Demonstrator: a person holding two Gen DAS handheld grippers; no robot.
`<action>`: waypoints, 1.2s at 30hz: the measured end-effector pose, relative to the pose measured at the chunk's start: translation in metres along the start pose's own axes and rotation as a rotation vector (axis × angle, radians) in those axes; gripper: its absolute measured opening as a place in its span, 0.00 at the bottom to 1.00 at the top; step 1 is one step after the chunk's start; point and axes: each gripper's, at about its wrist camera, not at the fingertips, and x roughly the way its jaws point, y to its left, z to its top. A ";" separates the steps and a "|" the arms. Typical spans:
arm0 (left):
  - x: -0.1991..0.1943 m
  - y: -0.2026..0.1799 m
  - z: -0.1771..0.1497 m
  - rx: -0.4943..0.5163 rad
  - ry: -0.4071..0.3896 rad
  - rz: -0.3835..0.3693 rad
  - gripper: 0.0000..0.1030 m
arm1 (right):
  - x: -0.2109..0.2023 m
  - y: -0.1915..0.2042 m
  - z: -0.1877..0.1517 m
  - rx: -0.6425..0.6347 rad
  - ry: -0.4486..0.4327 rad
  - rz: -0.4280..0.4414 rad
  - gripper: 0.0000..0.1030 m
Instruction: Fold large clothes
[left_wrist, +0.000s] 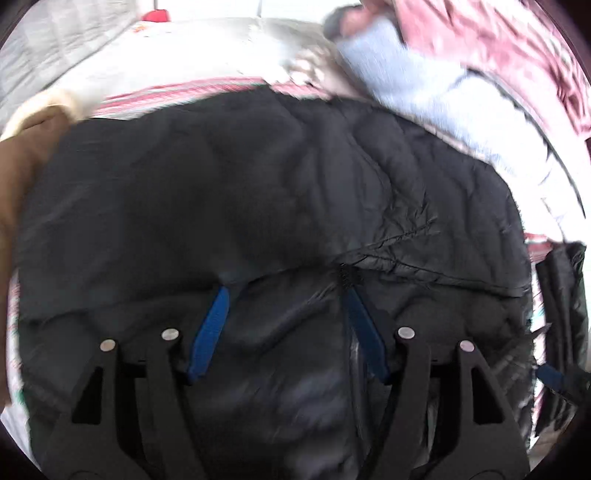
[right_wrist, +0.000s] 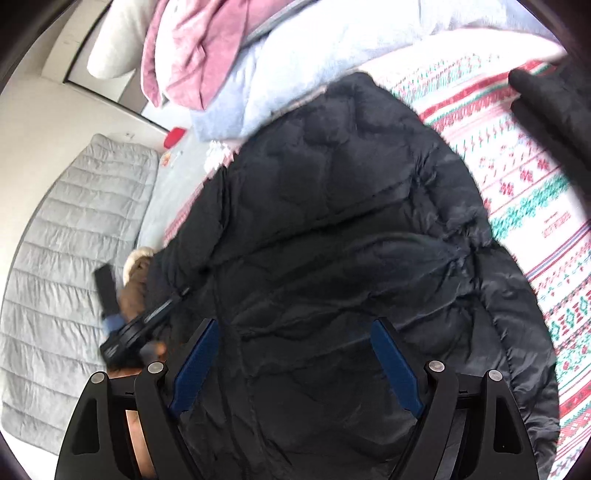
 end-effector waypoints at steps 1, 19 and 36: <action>-0.014 0.005 -0.005 0.002 -0.014 0.009 0.66 | -0.006 0.003 0.000 -0.016 -0.023 0.006 0.82; -0.184 0.172 -0.209 -0.417 -0.259 0.150 0.72 | -0.080 0.054 -0.049 -0.324 -0.189 -0.073 0.83; -0.186 0.212 -0.296 -0.376 -0.064 0.001 0.71 | -0.135 -0.090 -0.146 -0.295 -0.093 -0.328 0.89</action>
